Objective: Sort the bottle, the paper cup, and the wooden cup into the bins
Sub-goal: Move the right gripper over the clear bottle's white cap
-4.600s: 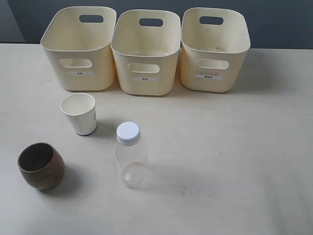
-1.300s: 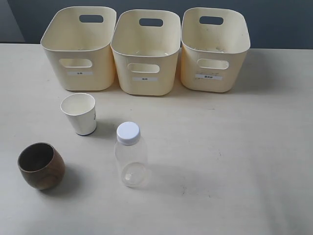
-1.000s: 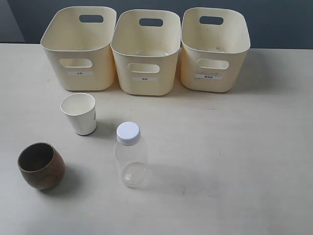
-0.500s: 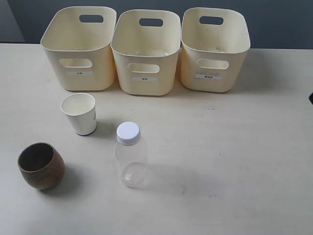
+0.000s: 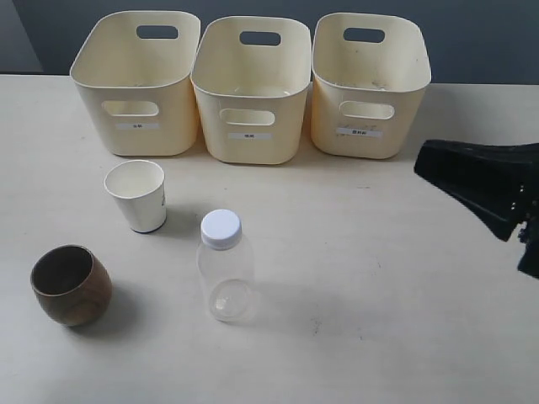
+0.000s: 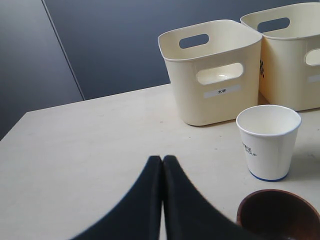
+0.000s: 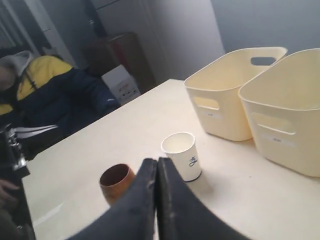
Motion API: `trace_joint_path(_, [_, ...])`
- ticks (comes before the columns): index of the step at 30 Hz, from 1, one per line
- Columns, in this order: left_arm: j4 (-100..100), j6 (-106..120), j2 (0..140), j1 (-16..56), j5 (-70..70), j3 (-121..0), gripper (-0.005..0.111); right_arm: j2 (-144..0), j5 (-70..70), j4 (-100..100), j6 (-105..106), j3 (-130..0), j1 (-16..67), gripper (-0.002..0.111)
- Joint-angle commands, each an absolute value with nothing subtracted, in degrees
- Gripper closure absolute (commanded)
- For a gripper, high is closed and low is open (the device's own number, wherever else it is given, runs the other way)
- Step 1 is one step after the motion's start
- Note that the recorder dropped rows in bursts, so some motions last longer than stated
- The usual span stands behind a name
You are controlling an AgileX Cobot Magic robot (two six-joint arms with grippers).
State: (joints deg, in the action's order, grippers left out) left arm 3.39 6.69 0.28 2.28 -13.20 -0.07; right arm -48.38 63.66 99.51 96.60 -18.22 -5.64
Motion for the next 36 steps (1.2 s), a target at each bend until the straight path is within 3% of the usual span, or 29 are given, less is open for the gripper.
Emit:
trace_joint_path(1, [3.72, 6.58, 0.00, 2.47, -12.88, 0.00, 0.107, -54.36, 66.03, 99.95, 103.60, -18.63, -1.16, 0.109])
trace_joint_path(9, [3.72, 6.58, 0.00, 2.47, -12.88, 0.00, 0.107, -63.47, 55.06, 99.95, 106.17, -24.81, 16.77, 0.109])
trace_joint_path(14, [3.72, 6.58, 0.00, 2.47, -12.88, 0.00, 0.107, -69.60, 36.53, 99.95, 104.88, -32.06, 29.41, 0.109])
trace_joint_path(18, [3.72, 6.58, 0.00, 2.47, -12.88, 0.00, 0.107, -74.70, 31.55, 99.95, 104.75, -36.39, 35.53, 0.109])
trace_joint_path(23, [3.72, 6.58, 0.00, 2.47, -12.88, 0.00, 0.107, -79.79, 32.02, 99.95, 105.78, -41.67, 39.71, 0.109])
trace_joint_path(33, [3.72, 6.58, 0.00, 2.47, -12.88, 0.00, 0.107, -85.67, 31.32, 99.95, 109.00, -43.83, 40.13, 0.109])
trace_joint_path(36, [3.72, 6.58, 0.00, 2.47, -12.88, 0.00, 0.107, -87.18, 31.32, 99.95, 109.89, -43.83, 40.13, 0.098])
